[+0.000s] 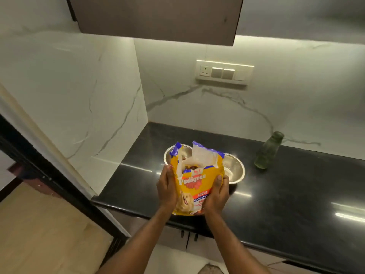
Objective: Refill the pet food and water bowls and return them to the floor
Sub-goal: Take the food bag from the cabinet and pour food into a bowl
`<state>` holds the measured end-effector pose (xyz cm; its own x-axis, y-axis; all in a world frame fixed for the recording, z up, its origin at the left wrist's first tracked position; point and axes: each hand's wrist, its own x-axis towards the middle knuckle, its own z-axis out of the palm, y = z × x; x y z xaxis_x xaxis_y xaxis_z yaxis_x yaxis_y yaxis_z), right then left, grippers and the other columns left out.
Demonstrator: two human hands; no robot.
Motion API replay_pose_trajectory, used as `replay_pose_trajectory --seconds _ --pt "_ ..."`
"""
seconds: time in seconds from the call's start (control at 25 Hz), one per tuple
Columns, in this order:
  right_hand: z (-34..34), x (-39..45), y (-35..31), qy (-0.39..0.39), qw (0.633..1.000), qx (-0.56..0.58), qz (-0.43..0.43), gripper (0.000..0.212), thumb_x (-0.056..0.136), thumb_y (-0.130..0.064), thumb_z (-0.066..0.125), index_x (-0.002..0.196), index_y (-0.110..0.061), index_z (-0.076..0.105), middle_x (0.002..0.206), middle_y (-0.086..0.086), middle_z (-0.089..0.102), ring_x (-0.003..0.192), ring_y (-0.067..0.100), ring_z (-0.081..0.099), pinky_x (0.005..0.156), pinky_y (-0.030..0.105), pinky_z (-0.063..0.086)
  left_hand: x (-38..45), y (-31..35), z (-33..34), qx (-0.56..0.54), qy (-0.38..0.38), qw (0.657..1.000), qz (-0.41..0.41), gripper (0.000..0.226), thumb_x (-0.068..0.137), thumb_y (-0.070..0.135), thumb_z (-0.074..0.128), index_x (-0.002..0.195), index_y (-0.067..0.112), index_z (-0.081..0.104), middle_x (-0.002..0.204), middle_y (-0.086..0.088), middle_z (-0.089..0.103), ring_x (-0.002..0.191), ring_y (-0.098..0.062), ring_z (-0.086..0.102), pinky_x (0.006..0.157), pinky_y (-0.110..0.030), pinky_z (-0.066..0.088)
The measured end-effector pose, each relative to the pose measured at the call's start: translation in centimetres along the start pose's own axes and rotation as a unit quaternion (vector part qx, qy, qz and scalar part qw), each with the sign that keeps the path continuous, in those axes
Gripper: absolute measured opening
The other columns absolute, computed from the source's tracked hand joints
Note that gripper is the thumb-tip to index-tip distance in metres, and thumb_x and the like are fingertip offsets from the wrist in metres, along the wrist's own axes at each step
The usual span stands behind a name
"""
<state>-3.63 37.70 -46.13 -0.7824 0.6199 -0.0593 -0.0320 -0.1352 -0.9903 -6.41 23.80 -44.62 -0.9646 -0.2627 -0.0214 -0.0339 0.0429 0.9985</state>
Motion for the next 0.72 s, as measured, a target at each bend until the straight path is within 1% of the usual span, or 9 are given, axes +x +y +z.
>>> replay_pose_trajectory --seconds 0.08,0.2,0.32,0.4,0.48,0.56,0.64,0.68,0.72 --pt "-0.4 1.5 2.9 -0.035 0.999 -0.023 0.014 0.017 0.111 -0.033 0.047 0.118 -0.031 0.062 0.101 -0.014 0.080 0.089 0.009 0.078 0.081 0.041 0.067 1.5 -4.2 -0.4 0.020 -0.027 0.999 -0.014 0.032 0.108 0.054 0.044 0.098 0.034 0.067 0.090 -0.006 0.077 0.087 -0.031 0.078 0.079 -0.063 0.064" --pt "-0.8 3.0 3.5 -0.062 0.997 -0.030 0.032 0.022 0.108 -0.042 0.049 0.121 -0.030 0.063 0.104 -0.011 0.079 0.094 0.013 0.076 0.080 0.035 0.065 2.6 -5.8 -1.0 0.017 -0.043 0.998 -0.034 0.045 0.099 0.073 0.044 0.098 0.035 0.070 0.092 -0.007 0.077 0.087 -0.028 0.077 0.082 -0.066 0.062" --pt "0.2 5.3 -0.4 -0.016 0.996 -0.084 -0.007 0.038 0.103 -0.060 0.045 0.122 -0.035 0.066 0.109 -0.008 0.078 0.102 0.014 0.074 0.091 0.049 0.061 4.7 -1.1 -0.2 -0.052 -0.008 0.999 -0.004 0.043 0.106 0.057 0.035 0.118 0.032 0.068 0.112 0.010 0.078 0.109 -0.020 0.076 0.095 -0.042 0.064" --pt "1.5 7.1 -4.5 -0.011 0.988 -0.115 -0.104 0.031 0.105 -0.047 0.049 0.118 -0.027 0.069 0.112 -0.007 0.076 0.105 0.016 0.071 0.092 0.044 0.058 6.5 4.4 0.7 0.025 -0.035 0.995 0.092 0.040 0.109 0.039 0.038 0.134 0.020 0.063 0.122 0.023 0.072 0.118 -0.003 0.069 0.094 -0.019 0.059" --pt "3.3 8.5 -8.3 -0.097 0.950 -0.190 -0.228 0.023 0.105 -0.028 0.054 0.110 -0.017 0.073 0.106 -0.004 0.075 0.099 0.014 0.070 0.085 0.033 0.056 7.3 9.0 1.9 0.242 -0.118 0.940 0.209 0.038 0.107 0.037 0.045 0.136 0.021 0.064 0.128 0.017 0.068 0.120 -0.001 0.063 0.098 -0.019 0.054" --pt "5.0 8.7 -9.8 -0.228 0.863 -0.324 -0.314 0.020 0.105 -0.019 0.054 0.111 -0.016 0.073 0.107 -0.001 0.075 0.099 0.015 0.068 0.087 0.033 0.055 6.8 9.6 2.8 0.479 -0.202 0.807 0.281 0.043 0.106 0.041 0.048 0.141 0.020 0.062 0.138 0.003 0.067 0.130 -0.012 0.060 0.113 -0.032 0.047" --pt "5.0 8.7 -8.3 -0.295 0.749 -0.474 -0.357 0.028 0.105 -0.028 0.051 0.127 -0.022 0.068 0.127 -0.002 0.072 0.120 0.018 0.064 0.104 0.042 0.052 6.2 7.3 2.1 0.617 -0.237 0.692 0.291 0.055 0.107 0.046 0.046 0.152 0.016 0.052 0.153 -0.005 0.060 0.145 -0.022 0.052 0.124 -0.043 0.038" --pt "4.2 8.7 -6.6 -0.303 0.714 -0.528 -0.345 0.037 0.105 -0.036 0.049 0.139 -0.025 0.062 0.143 -0.003 0.065 0.136 0.019 0.056 0.115 0.049 0.046 6.1 5.7 1.0 0.634 -0.234 0.683 0.278 0.058 0.109 0.049 0.041 0.157 0.016 0.048 0.159 -0.007 0.055 0.151 -0.024 0.047 0.127 -0.046 0.034" --pt "3.0 8.8 -4.9 -0.310 0.711 -0.549 -0.313 0.047 0.106 -0.043 0.046 0.149 -0.028 0.053 0.157 -0.004 0.054 0.150 0.019 0.044 0.123 0.054 0.037 6.1 4.1 -0.4 0.626 -0.220 0.705 0.252 0.061 0.110 0.053 0.035 0.159 0.017 0.046 0.162 -0.006 0.052 0.154 -0.023 0.044 0.128 -0.046 0.032"
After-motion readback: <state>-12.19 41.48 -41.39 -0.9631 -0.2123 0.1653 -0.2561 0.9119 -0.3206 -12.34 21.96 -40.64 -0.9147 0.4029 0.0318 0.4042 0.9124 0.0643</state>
